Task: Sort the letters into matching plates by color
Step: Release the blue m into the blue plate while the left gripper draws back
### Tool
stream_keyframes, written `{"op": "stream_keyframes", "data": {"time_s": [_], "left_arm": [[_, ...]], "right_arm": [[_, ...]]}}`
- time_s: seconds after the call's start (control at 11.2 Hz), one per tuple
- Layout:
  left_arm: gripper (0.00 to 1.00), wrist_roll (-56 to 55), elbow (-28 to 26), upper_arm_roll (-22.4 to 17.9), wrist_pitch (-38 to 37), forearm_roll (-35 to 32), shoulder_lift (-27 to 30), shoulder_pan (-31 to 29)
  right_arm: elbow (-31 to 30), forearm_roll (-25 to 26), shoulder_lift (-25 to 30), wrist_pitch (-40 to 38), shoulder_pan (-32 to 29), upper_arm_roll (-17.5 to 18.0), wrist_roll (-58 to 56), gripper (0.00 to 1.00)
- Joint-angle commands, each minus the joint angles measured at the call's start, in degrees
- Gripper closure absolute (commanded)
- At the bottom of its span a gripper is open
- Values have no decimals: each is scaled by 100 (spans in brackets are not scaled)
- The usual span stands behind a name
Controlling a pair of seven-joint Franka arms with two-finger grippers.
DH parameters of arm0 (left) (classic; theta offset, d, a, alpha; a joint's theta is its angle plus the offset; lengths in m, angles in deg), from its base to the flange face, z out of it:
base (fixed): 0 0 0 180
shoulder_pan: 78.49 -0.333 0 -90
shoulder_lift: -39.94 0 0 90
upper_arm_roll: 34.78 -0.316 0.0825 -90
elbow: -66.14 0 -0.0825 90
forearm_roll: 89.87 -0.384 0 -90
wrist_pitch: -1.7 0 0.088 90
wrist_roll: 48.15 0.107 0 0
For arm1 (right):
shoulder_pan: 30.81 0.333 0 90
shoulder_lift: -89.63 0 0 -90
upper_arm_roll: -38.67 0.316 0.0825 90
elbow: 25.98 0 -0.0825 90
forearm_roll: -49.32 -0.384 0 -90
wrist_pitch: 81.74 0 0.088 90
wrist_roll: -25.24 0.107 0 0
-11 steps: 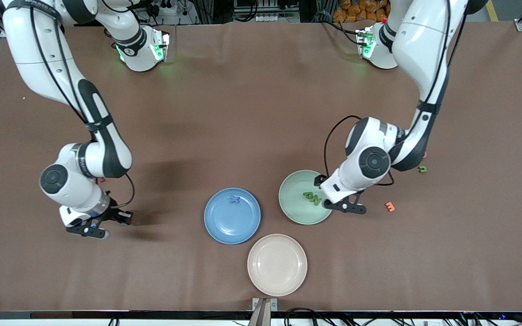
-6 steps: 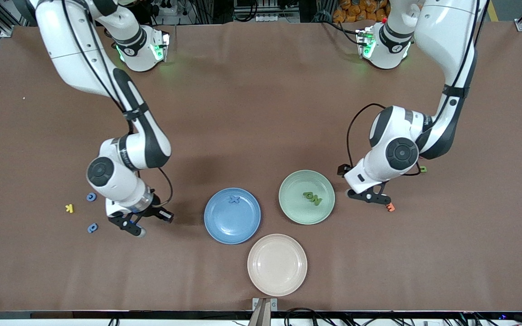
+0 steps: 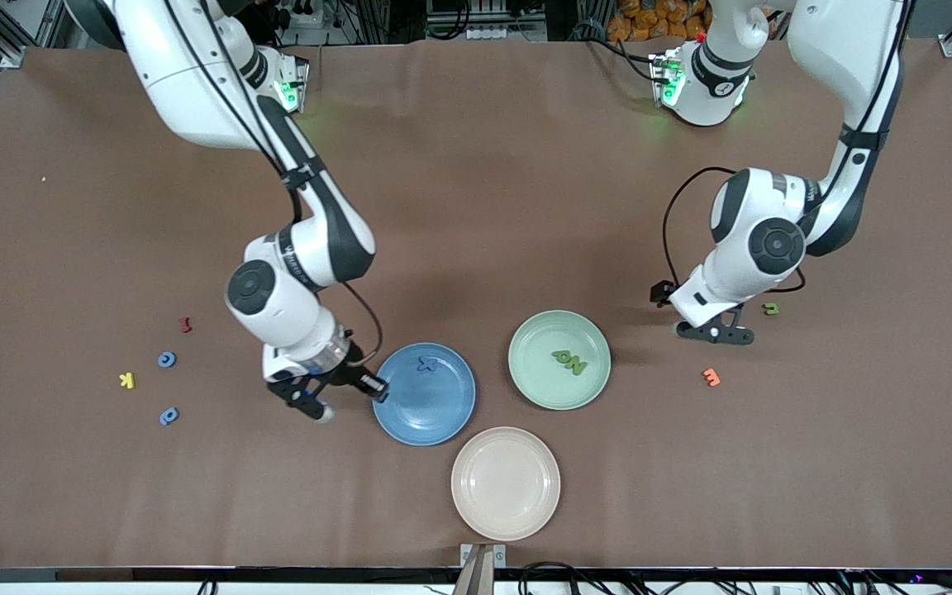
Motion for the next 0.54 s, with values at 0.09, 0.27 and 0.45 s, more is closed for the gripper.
{"op": "stream_keyframes", "data": {"time_s": [0.09,0.27,0.45], "left_arm": [[0,-81,-959,-3,621,65,542,-463],[0,-81,-1355,-30,1192,110,569,-630],[0,-229,-1488,-65,1450,127,525,-648]], "right_arm": [[658,-126,-681,36,494,-45,87,70],[659,-65,-769,53,556,-53,70,13],[650,127,-752,36,539,-62,-175,0]]}}
